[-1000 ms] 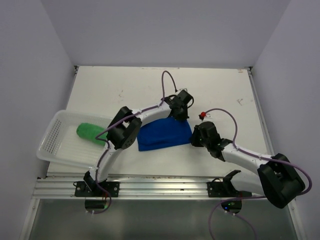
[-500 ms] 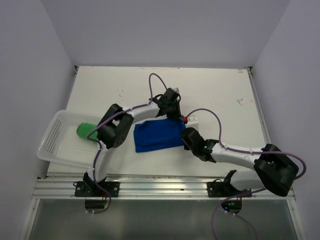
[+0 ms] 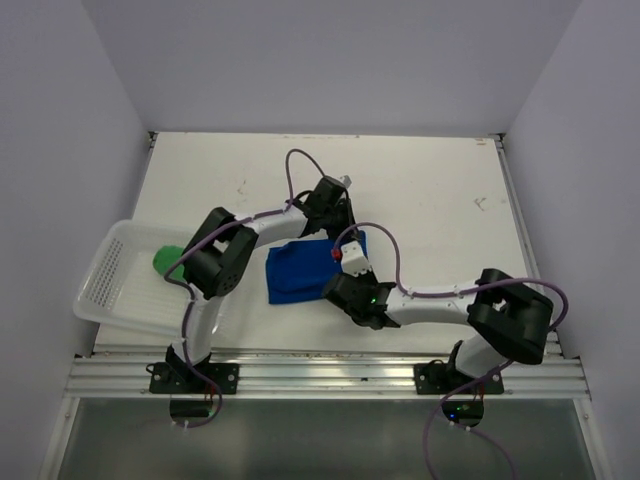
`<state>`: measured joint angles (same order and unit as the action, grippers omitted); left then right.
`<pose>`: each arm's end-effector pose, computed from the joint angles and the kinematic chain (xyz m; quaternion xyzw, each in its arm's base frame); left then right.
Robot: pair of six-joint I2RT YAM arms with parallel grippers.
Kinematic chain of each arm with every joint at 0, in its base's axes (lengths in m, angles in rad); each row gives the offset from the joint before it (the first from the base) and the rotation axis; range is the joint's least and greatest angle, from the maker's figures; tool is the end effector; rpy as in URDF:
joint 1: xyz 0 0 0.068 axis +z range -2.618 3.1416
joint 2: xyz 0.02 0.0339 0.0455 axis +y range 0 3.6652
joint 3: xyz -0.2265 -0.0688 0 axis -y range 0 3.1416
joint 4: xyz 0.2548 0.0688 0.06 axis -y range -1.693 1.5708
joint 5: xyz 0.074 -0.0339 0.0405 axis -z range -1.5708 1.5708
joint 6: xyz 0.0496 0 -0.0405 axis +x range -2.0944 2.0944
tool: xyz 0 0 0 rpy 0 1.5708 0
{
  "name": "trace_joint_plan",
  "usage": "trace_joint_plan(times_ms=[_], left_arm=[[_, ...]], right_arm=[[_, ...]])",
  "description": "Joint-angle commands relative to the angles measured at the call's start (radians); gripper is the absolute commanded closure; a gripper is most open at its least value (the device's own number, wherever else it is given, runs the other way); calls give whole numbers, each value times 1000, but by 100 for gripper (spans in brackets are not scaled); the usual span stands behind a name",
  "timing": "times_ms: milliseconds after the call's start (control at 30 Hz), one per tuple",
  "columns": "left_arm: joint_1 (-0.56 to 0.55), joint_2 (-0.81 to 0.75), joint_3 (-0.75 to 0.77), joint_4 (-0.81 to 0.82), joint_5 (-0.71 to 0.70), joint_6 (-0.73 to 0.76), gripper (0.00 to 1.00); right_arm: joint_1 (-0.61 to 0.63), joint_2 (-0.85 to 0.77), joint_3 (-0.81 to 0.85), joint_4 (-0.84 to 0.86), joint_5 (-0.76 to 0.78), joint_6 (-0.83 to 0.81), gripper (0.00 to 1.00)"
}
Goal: Roll the towels
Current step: Fold the towel
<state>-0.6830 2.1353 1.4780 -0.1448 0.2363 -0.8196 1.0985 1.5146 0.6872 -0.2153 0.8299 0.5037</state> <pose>0.3530 -0.3022 0.1088 -0.0187 0.9215 -0.3340 0.1975 0.1591 0.2310 0.0998 -0.1583 0.8755 -0.0993 0.4457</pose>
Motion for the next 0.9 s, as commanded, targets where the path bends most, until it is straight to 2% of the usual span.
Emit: trace_joint_plan(times_ms=[0, 367, 867], left_arm=[[53, -66, -13, 168, -57, 39, 100], [59, -87, -44, 146, -75, 103, 100], [59, -90, -114, 88, -213, 217, 100]], right_arm=[[47, 54, 51, -130, 90, 16, 100], [109, 259, 227, -298, 147, 39, 100], [136, 479, 393, -407, 130, -16, 100]])
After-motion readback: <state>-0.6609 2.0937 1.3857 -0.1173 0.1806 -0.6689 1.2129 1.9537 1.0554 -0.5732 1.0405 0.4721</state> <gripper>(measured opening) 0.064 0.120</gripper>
